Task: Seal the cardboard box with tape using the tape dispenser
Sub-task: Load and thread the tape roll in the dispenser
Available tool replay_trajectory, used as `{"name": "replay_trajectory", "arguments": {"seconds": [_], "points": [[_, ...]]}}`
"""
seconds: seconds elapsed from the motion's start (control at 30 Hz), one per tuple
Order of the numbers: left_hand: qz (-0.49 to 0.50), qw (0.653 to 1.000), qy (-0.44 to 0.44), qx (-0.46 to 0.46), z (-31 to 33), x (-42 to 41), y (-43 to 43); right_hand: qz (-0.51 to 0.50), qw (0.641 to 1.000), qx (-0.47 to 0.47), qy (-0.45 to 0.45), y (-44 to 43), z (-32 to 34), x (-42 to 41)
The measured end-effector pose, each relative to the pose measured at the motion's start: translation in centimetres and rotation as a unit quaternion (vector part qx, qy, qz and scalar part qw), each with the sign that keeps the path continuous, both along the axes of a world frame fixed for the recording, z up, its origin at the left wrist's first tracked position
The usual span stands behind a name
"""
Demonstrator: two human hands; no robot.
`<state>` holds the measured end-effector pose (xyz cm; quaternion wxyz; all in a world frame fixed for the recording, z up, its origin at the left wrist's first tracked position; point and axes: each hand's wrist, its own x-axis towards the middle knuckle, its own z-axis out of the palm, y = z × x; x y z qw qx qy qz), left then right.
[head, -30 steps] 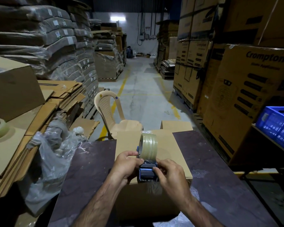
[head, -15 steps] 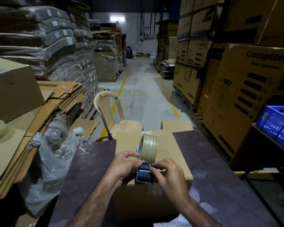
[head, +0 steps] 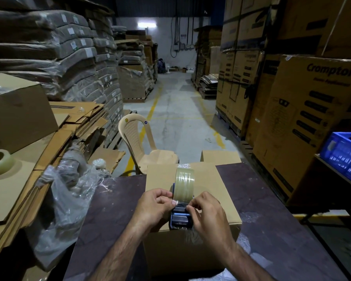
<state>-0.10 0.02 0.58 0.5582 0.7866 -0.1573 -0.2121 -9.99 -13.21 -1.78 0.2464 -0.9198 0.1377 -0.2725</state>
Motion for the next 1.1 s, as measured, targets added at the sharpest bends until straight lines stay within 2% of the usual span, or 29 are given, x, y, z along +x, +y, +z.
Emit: {"name": "replay_trajectory", "arguments": {"seconds": [0.1, 0.2, 0.4, 0.47, 0.57, 0.67, 0.93, 1.1], "points": [[-0.006, 1.000, 0.014, -0.027, -0.5, 0.0, -0.2, -0.020, 0.999, -0.044, 0.020, 0.3, 0.4, -0.1], [-0.001, 0.996, 0.063, -0.066, -0.6, 0.0, -0.2, -0.026, 0.998, -0.015, 0.049, 0.3, 0.9, -0.1], [-0.007, 0.994, 0.070, -0.083, -0.8, 0.1, -0.3, -0.042, 0.991, -0.037, 0.121, 0.8, 1.9, 0.3], [-0.002, 0.994, 0.066, -0.087, -1.0, 0.2, -0.1, -0.027, 0.994, -0.017, 0.102, 0.4, 1.8, 0.3], [-0.011, 0.995, 0.052, -0.081, -1.1, 0.3, 0.2, -0.015, 0.996, 0.066, 0.056, -0.4, 1.8, 0.3], [-0.017, 0.996, 0.043, -0.077, -1.2, 0.2, 0.2, -0.015, 0.993, 0.088, 0.072, -0.9, 2.1, 0.4], [0.010, 0.999, -0.037, -0.011, -1.5, -0.3, -0.2, -0.019, 0.997, 0.032, 0.070, -0.3, 1.4, 0.8], [0.011, 0.990, -0.133, 0.040, -1.0, -1.7, -0.3, -0.026, 0.995, 0.082, 0.059, -0.3, 1.0, 0.9]]}}
